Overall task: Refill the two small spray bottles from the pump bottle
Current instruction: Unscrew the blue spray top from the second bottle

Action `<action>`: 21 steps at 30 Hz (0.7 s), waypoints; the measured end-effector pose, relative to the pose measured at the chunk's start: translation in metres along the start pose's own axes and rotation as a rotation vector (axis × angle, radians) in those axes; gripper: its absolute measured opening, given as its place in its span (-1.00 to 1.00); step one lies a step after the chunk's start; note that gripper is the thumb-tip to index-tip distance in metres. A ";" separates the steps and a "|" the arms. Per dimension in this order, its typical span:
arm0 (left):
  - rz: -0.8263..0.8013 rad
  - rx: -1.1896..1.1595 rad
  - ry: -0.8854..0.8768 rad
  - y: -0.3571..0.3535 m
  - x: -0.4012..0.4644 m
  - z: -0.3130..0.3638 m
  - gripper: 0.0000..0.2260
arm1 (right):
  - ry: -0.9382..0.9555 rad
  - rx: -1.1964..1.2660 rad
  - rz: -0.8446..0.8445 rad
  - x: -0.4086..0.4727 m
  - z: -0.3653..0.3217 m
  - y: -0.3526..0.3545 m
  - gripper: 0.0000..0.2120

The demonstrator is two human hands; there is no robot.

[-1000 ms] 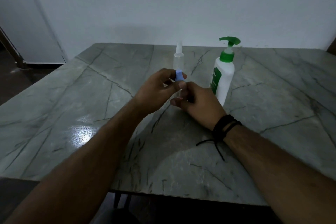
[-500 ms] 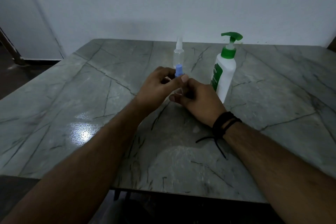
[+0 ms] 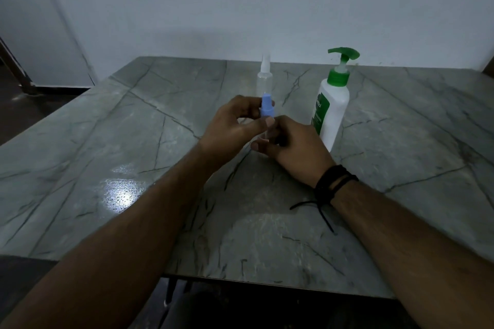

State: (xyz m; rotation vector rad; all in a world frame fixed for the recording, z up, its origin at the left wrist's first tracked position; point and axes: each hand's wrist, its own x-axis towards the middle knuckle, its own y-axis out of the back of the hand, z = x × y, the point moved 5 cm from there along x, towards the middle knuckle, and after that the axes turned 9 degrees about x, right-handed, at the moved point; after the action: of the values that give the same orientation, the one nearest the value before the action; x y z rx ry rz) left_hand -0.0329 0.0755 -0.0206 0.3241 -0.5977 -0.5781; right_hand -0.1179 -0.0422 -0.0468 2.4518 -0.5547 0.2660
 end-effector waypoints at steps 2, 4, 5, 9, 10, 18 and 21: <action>0.026 -0.015 -0.007 0.002 0.000 0.002 -0.71 | -0.001 0.006 -0.007 0.000 0.001 0.000 -0.59; 0.070 -0.072 -0.016 0.008 0.001 0.008 -0.75 | 0.003 0.026 -0.014 0.000 0.002 -0.001 -0.58; 0.111 -0.117 -0.026 0.013 0.002 0.011 -0.79 | 0.005 0.041 -0.012 0.000 0.002 -0.002 -0.57; 0.395 -0.386 0.015 0.045 0.002 0.011 -0.87 | -0.001 0.052 0.015 0.001 0.005 -0.002 -0.59; 0.450 -0.410 0.028 0.053 0.002 0.008 -0.86 | 0.002 0.049 0.024 0.001 0.004 -0.002 -0.60; -0.009 0.660 0.152 0.031 0.009 -0.036 -0.78 | 0.025 -0.020 0.066 0.000 -0.001 -0.002 -0.55; -0.183 0.806 0.174 0.020 0.009 -0.041 -0.76 | 0.040 -0.069 0.079 -0.001 -0.001 -0.001 -0.55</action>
State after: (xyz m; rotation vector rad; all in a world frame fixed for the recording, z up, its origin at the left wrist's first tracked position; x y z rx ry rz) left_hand 0.0067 0.0911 -0.0396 1.1859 -0.6157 -0.4548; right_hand -0.1181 -0.0400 -0.0466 2.3563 -0.6340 0.3227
